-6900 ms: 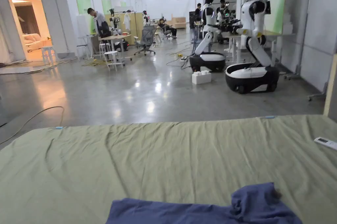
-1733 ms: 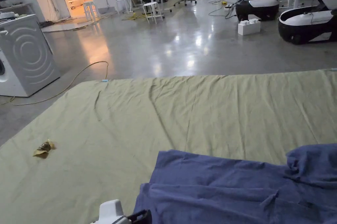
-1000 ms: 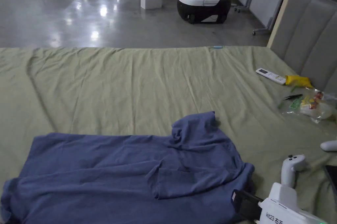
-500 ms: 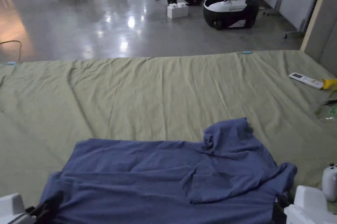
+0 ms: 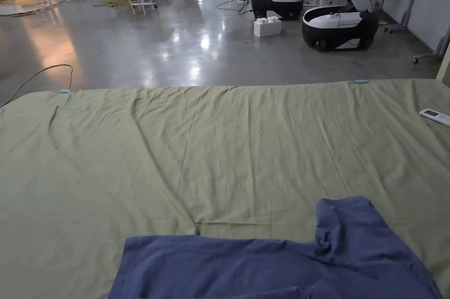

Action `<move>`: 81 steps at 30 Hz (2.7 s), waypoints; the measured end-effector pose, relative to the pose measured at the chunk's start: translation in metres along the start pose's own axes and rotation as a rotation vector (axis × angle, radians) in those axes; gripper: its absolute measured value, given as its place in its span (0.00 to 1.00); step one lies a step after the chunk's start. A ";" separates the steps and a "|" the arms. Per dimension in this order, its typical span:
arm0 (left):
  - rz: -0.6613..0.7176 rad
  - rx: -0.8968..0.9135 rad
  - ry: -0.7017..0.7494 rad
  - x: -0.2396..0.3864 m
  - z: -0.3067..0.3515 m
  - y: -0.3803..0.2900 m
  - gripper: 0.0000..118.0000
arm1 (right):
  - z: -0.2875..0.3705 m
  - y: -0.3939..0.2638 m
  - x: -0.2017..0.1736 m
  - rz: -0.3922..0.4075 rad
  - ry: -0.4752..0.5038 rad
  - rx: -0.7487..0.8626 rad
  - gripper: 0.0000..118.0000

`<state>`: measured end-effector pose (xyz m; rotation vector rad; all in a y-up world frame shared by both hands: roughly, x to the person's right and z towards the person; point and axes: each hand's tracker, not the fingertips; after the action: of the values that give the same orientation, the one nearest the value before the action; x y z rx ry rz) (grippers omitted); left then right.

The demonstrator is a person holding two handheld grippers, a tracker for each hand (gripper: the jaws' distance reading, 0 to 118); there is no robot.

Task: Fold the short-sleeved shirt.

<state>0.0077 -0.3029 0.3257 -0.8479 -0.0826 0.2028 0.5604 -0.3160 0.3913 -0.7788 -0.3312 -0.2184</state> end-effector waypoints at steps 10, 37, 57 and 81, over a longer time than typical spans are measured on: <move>0.023 0.341 -0.059 0.005 0.057 0.005 0.74 | 0.044 0.017 0.021 -0.064 0.064 0.159 0.59; -0.312 0.700 -0.079 0.128 0.164 0.048 0.01 | 0.154 0.064 -0.055 0.173 0.333 0.613 0.01; -0.221 0.570 -0.049 0.094 0.120 0.059 0.00 | 0.133 0.065 -0.058 0.180 0.311 0.542 0.00; -0.211 -0.115 0.104 0.029 -0.226 0.147 0.22 | 0.066 0.044 -0.030 0.106 0.218 0.261 0.00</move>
<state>0.0497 -0.3686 0.0660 -0.9562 -0.0861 -0.0453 0.5322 -0.2359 0.3955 -0.5076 -0.1086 -0.1546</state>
